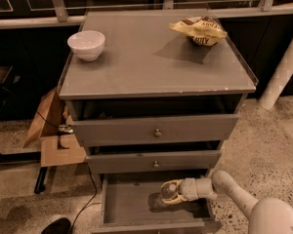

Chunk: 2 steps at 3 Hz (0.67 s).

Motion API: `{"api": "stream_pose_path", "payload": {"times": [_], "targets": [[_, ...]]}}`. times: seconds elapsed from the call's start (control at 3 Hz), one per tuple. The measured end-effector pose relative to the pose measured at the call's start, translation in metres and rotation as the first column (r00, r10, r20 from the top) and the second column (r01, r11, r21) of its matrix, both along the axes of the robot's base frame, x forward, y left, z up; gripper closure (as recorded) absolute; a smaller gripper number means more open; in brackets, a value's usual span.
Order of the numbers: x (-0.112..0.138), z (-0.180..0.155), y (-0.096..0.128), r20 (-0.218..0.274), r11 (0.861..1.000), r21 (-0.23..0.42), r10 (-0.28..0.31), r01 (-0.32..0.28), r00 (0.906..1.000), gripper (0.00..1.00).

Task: Place water bottle into bottom drawer

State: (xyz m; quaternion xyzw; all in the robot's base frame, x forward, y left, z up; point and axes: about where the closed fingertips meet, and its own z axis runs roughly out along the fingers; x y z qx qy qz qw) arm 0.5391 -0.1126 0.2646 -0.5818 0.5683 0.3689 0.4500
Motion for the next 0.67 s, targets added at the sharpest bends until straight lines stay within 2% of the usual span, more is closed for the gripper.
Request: {"api": "stream_pose_path", "payload": {"times": [0.33,0.67], "targets": [[0.001,-0.010,-0.001,0.002,0.999,-0.037,-0.002,0.003,1.0000,1.00],[0.004,-0.021,-0.004,-0.013,0.999,-0.048,-0.015,0.014,0.9998,1.00]]}}
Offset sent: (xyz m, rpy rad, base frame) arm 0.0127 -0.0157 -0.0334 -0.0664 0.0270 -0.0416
